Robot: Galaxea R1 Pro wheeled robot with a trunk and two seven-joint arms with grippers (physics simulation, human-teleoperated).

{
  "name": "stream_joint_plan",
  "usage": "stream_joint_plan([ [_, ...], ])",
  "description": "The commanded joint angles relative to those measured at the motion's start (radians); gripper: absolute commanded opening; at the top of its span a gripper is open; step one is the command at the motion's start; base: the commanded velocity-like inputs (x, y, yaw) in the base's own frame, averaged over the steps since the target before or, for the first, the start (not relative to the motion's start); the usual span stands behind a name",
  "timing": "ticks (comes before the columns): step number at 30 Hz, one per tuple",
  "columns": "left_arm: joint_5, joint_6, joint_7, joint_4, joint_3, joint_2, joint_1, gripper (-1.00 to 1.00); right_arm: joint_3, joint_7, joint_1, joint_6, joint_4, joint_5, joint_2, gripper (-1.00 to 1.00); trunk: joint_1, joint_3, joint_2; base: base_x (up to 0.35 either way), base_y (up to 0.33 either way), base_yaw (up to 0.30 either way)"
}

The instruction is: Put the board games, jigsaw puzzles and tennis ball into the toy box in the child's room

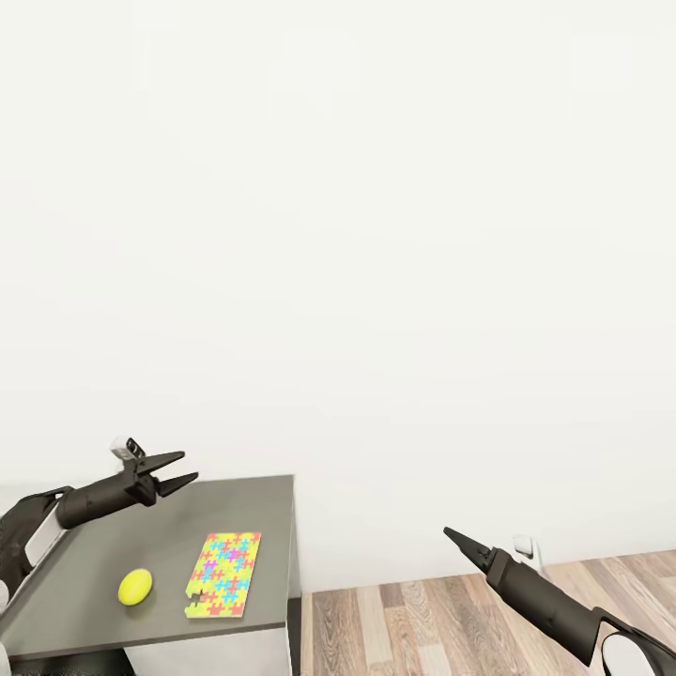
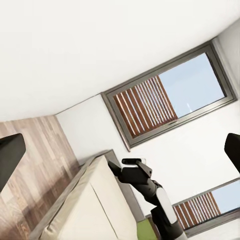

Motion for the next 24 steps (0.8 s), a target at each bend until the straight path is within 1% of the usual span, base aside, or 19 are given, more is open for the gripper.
stream_joint_plan([
  [1, 0.000, 0.010, -0.003, 0.000, 0.000, -0.001, 0.000, 1.00, -0.001, 0.001, 0.000, 0.006, 0.000, -0.003, 0.000, 1.00, 0.000, -0.002, -0.001, 0.000, 0.000, 0.000],
  [17, 0.003, 0.003, -0.003, 0.001, 0.001, -0.005, 0.000, 1.00, -0.001, 0.001, 0.000, 0.006, 0.000, -0.004, -0.002, 1.00, 0.000, -0.028, -0.001, 0.001, 0.000, 0.000],
  [20, 0.002, 0.005, -0.003, 0.001, 0.000, -0.005, 0.000, 1.00, -0.001, 0.001, 0.000, 0.006, 0.000, -0.003, -0.001, 1.00, 0.000, -0.032, -0.001, 0.132, 0.000, 0.000],
  [24, 0.001, 0.005, -0.003, 0.001, 0.000, -0.005, 0.000, 1.00, -0.002, 0.001, 0.000, 0.005, 0.000, -0.002, 0.000, 1.00, 0.000, -0.034, -0.001, 0.286, 0.000, 0.000],
])
